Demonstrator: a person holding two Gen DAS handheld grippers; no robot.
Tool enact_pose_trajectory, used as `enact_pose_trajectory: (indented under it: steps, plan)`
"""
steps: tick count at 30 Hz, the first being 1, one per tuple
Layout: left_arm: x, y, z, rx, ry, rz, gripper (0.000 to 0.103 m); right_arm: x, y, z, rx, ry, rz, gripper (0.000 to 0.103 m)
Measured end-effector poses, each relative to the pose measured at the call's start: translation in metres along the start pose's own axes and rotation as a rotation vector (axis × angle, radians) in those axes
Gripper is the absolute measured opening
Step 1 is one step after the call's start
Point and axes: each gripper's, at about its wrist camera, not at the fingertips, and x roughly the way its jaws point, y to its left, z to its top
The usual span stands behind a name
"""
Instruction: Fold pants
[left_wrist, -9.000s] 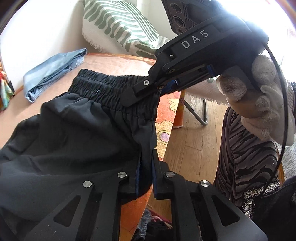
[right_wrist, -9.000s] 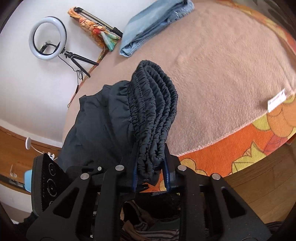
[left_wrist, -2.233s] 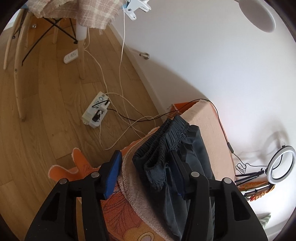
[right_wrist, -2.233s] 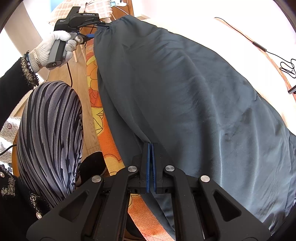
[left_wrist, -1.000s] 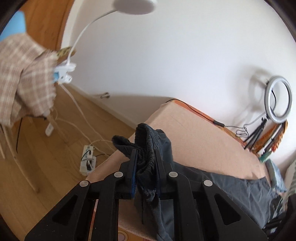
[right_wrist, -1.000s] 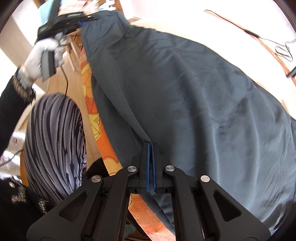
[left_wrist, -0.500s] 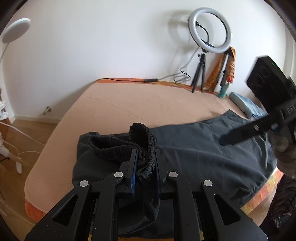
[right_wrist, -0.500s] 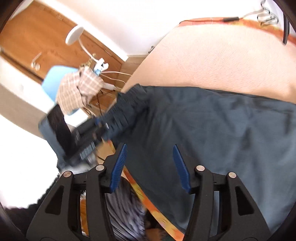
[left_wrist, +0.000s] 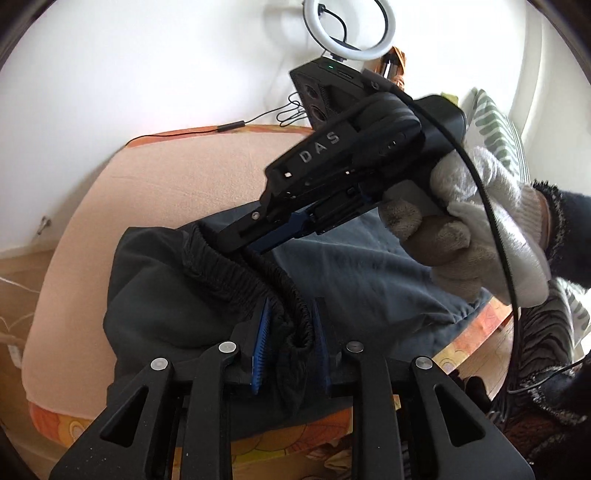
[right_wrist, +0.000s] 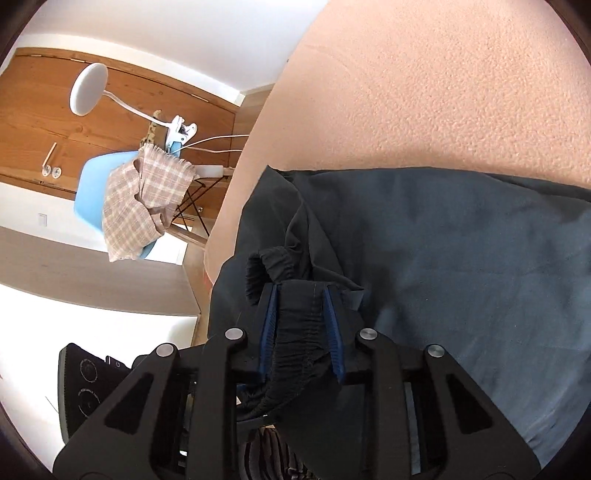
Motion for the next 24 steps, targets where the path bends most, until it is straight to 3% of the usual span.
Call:
enact_pose_trajectory:
  steps: [1,2,6,9,10,13,15,21,24]
  plan:
    - [-0.007,0.003,-0.001,-0.022,-0.014,-0.018,0.021,-0.005,0.002,-0.001,-0.032,-0.018,-0.015,0.024]
    - [-0.014,0.005,-0.003,-0.041,-0.030,-0.024,0.021,-0.010,0.003,-0.003,-0.055,-0.036,-0.015,0.007]
    - [-0.026,0.015,-0.009,-0.068,-0.066,0.018,0.021,-0.033,-0.007,-0.010,-0.096,-0.111,-0.042,0.007]
    - [-0.018,0.020,-0.007,-0.048,-0.042,0.041,0.021,-0.039,-0.026,-0.016,0.002,-0.105,-0.026,0.009]
    - [-0.013,0.020,-0.006,-0.040,-0.036,0.040,0.021,-0.040,-0.031,-0.018,0.036,-0.092,-0.003,0.014]
    - [0.001,0.027,0.001,-0.022,-0.007,0.026,0.021,-0.034,-0.036,-0.026,0.098,-0.063,0.008,0.059]
    - [0.010,0.029,-0.001,-0.019,0.031,0.009,0.021,-0.029,-0.039,-0.032,0.122,-0.047,0.051,0.060]
    - [0.034,0.036,-0.014,-0.114,0.105,-0.166,0.021,-0.010,-0.035,-0.031,0.186,-0.018,0.087,0.060]
    - [0.033,0.023,-0.021,-0.058,0.098,-0.156,0.022,-0.003,-0.038,-0.031,0.216,-0.010,0.073,0.060]
